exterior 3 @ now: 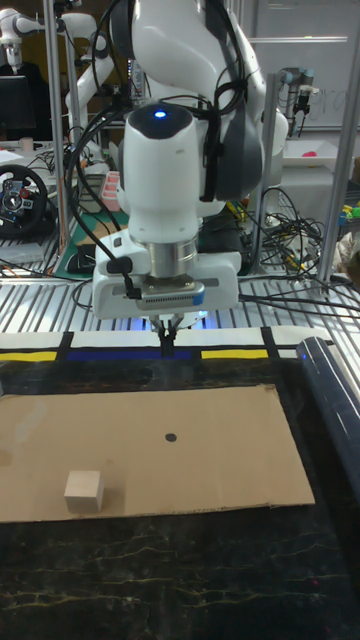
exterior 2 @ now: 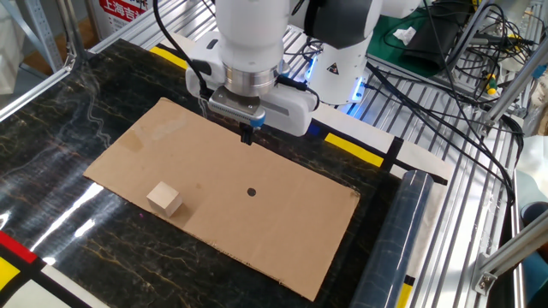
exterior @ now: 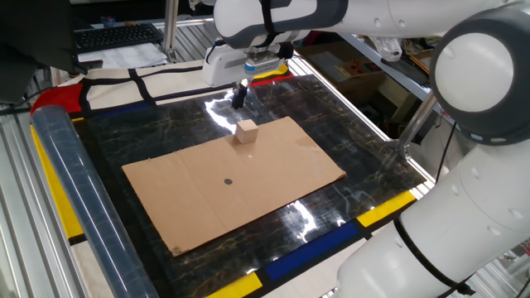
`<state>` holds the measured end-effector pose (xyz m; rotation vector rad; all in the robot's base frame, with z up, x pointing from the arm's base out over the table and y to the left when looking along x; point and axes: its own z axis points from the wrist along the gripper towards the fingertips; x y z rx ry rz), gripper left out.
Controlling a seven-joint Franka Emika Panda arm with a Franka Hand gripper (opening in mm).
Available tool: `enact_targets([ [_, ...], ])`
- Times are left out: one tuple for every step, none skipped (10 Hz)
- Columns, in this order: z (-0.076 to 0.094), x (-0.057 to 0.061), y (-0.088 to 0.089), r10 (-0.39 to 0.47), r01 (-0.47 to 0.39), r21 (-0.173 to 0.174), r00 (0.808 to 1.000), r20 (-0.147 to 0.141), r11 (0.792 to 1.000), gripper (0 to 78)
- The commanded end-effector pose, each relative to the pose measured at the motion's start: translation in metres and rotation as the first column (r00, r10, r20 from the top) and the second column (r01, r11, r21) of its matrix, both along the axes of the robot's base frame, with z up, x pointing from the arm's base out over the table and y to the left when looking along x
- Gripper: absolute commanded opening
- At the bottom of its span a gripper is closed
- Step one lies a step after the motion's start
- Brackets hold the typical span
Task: Grab the block and place it at the designated location
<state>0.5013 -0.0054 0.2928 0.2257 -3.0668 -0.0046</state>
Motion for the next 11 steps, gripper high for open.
enact_targets([
  [0.0012, 0.0006, -0.0001, 0.003, -0.003, 0.0, 1.0, 0.002, 1.0, 0.0],
  [0.0007, 0.0008, 0.0001, 0.003, -0.003, 0.0, 1.0, 0.001, 1.0, 0.0],
  [0.0002, 0.0011, 0.0004, -0.007, 0.007, -0.002, 1.0, -0.002, 1.0, 0.0],
  [-0.0003, 0.0013, 0.0006, -0.005, 0.005, -0.002, 1.0, 0.0, 1.0, 0.0],
  [-0.0003, 0.0013, 0.0006, 0.0, 0.0, -0.001, 1.0, 0.004, 1.0, 0.0],
  [-0.0003, 0.0014, 0.0007, 0.002, -0.002, -0.001, 1.0, 0.005, 1.0, 0.0],
  [-0.0003, 0.0014, 0.0007, 0.008, -0.008, -0.002, 1.0, 0.005, 1.0, 0.0],
  [-0.0003, 0.0014, 0.0007, 0.011, -0.011, -0.002, 1.0, 0.005, 1.0, 0.0],
  [-0.0004, 0.0013, 0.0007, 0.013, -0.013, -0.003, 1.0, 0.004, 1.0, 0.0],
  [-0.0005, 0.0013, 0.0008, 0.014, -0.014, -0.003, 1.0, 0.004, 1.0, 0.0],
  [-0.0006, 0.0013, 0.0008, 0.014, -0.014, -0.003, 1.0, 0.004, 1.0, 0.0],
])
